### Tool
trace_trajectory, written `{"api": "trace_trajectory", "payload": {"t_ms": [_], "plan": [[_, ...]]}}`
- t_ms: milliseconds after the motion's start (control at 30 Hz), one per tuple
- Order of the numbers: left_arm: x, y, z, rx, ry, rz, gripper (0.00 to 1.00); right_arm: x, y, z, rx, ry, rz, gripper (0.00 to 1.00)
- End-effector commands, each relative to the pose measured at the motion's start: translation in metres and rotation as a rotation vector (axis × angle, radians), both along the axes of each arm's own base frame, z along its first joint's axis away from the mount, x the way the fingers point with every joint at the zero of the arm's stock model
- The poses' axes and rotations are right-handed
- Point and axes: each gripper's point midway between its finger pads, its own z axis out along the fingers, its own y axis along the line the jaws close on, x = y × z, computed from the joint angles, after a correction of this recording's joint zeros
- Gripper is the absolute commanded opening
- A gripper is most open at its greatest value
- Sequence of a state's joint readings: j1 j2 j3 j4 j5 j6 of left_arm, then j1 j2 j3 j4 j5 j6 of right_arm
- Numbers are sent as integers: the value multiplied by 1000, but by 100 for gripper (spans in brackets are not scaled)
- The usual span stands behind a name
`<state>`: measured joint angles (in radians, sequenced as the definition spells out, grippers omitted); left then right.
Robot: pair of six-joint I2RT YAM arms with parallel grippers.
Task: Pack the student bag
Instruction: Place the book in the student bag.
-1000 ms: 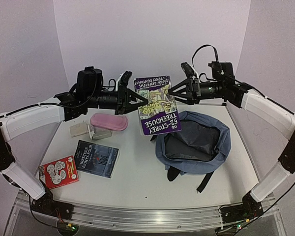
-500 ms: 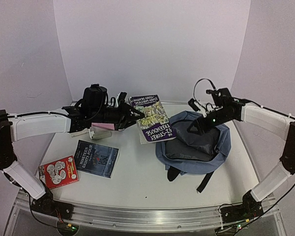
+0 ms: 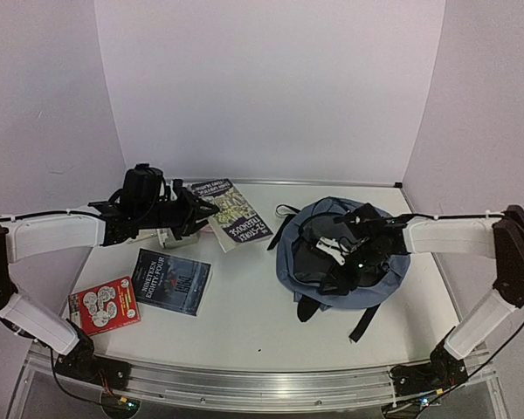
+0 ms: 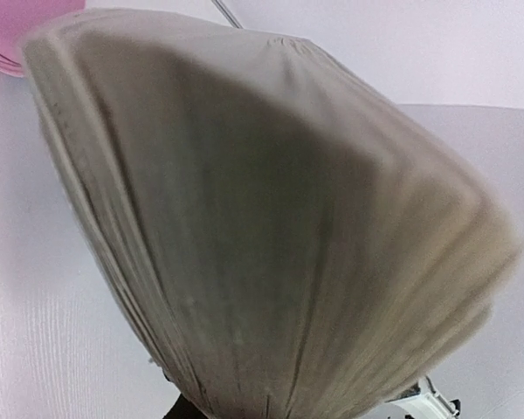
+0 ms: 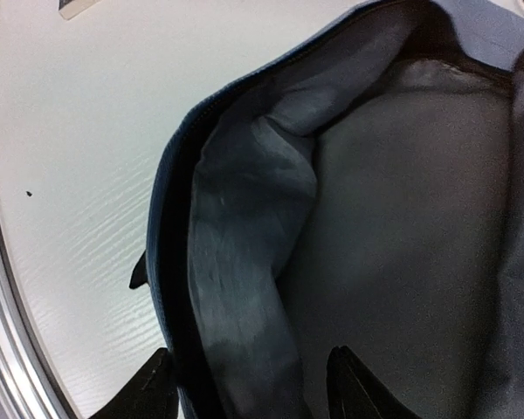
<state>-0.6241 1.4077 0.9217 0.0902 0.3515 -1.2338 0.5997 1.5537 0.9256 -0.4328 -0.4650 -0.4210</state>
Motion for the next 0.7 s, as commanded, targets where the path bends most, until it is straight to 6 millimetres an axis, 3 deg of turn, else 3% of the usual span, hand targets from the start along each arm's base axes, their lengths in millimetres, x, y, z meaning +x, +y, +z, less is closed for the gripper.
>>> {"api": "trace_trajectory", "payload": {"t_ms": [0,200,300,400,500,667], "plan": [[2,21,62,-90,-122,78,0,23,45,0,89,-4,-27,53],[-5,44,59,-60,-100,154,0,37,106,-3,186,60,-33,45],[-8,52,55,-56,-85,179,0,50,138,13,256,50,-35,44],[-12,56,52,-45,-69,185,0,65,157,37,314,34,-47,53],[-15,55,51,-26,-67,167,0,70,154,71,350,-31,-56,62],[-16,47,49,-12,-63,115,0,81,115,106,332,-124,-161,71]]}}
